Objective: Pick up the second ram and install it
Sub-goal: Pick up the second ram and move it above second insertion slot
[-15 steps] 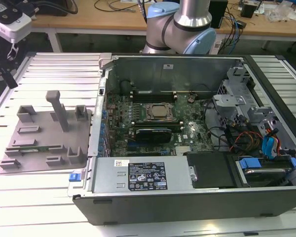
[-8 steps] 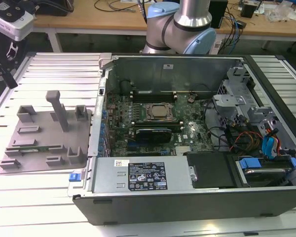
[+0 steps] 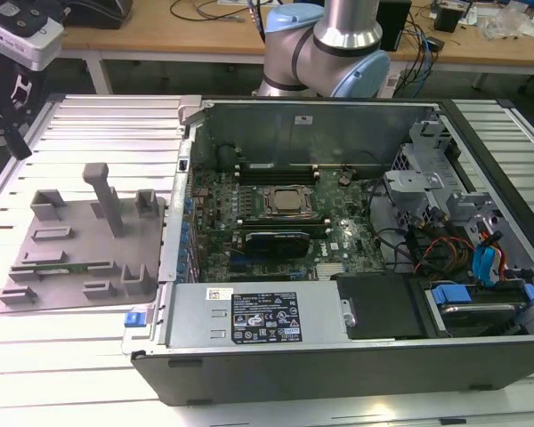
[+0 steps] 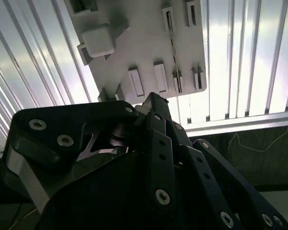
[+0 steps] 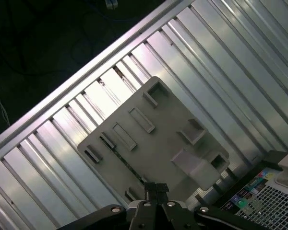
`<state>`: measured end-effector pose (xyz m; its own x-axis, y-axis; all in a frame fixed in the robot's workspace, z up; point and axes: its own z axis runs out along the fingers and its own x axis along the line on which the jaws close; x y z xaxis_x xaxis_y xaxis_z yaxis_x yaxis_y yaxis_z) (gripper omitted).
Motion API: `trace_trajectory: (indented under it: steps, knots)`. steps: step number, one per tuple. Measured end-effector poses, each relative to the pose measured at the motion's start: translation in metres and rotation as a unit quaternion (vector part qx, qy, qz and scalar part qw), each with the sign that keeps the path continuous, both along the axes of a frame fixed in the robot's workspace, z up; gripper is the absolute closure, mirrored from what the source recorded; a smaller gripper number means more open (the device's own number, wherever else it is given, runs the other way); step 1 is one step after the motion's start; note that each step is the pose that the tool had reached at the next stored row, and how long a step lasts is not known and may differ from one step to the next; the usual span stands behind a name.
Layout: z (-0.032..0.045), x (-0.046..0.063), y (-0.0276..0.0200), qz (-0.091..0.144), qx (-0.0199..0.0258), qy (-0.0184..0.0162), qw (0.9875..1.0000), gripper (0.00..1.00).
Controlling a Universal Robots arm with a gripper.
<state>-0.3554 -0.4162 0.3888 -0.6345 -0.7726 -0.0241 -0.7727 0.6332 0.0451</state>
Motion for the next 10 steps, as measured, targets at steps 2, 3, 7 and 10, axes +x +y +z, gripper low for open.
trace_trajectory:
  steps: [2,3,7,10]
  knots:
    - [0.0,0.0,0.0,0.008,0.0,0.0,1.0,0.92]
    - [0.0,0.0,0.0,0.014,0.0,0.0,0.9999,0.92]
    - [0.0,0.0,0.0,0.044,0.0,0.0,0.999,0.92]
    - [0.0,0.0,0.0,0.056,0.0,0.0,0.9985,0.92]
